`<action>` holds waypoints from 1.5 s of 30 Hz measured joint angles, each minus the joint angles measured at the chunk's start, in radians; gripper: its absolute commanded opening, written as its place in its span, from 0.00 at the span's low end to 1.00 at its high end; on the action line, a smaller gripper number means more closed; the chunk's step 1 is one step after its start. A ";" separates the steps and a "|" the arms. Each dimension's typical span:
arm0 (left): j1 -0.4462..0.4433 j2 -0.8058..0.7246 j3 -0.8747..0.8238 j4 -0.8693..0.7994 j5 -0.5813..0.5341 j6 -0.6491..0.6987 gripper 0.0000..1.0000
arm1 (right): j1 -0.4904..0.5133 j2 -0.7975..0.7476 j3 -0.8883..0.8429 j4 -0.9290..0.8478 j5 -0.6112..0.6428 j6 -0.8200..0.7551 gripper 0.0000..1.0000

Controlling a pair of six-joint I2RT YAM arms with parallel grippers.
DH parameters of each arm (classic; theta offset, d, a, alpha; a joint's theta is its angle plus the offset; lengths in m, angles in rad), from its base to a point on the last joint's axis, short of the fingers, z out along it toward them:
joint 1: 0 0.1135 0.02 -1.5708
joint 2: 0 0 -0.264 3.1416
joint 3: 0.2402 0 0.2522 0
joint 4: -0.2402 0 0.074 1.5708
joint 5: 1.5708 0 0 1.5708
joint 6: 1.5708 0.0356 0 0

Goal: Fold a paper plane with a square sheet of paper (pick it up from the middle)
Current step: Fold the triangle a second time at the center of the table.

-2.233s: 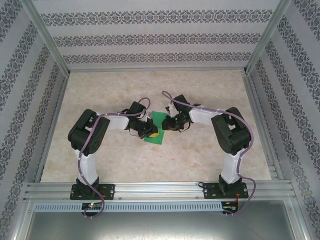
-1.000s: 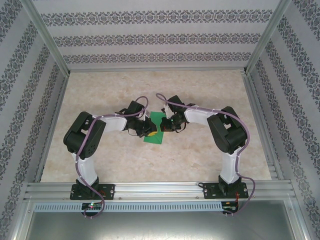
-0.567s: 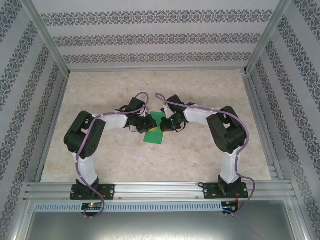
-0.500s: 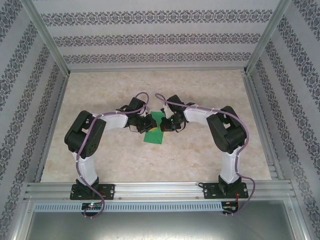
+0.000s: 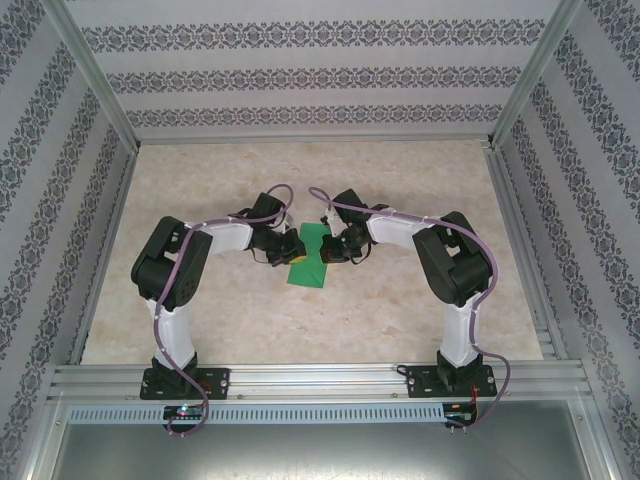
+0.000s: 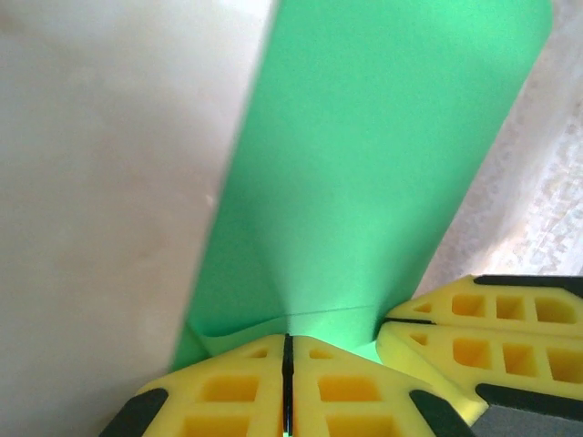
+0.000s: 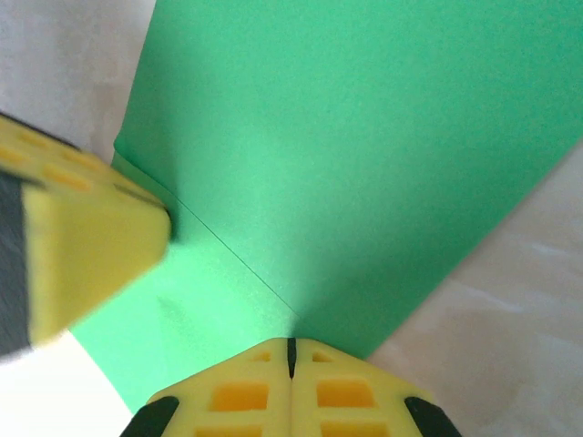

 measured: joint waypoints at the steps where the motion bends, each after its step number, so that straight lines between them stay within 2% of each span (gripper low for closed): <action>1: 0.016 0.000 0.000 -0.004 0.007 0.008 0.12 | 0.000 0.000 0.002 -0.002 0.002 -0.003 0.00; 5: 0.060 0.000 0.005 -0.031 0.016 0.044 0.11 | 0.002 0.001 0.005 -0.005 0.011 -0.016 0.00; 13: 0.074 -0.038 0.007 -0.061 -0.006 0.069 0.11 | 0.002 0.004 0.014 -0.013 0.013 -0.020 0.00; 17: 0.054 -0.076 0.002 -0.045 -0.001 0.069 0.10 | 0.002 0.004 0.015 -0.014 0.012 -0.037 0.00; 24: -0.006 -0.058 0.002 -0.007 0.018 0.065 0.09 | 0.001 0.013 0.036 -0.028 0.010 -0.116 0.00; 34: -0.007 0.008 0.008 0.002 0.024 0.061 0.08 | -0.021 0.035 0.060 -0.030 -0.039 -0.188 0.01; 40: -0.007 0.025 0.034 -0.013 0.023 0.060 0.06 | -0.021 0.033 0.060 -0.033 -0.042 -0.186 0.04; 45: -0.008 0.027 0.039 -0.025 0.016 0.058 0.04 | -0.021 -0.025 0.055 -0.026 -0.041 -0.110 0.06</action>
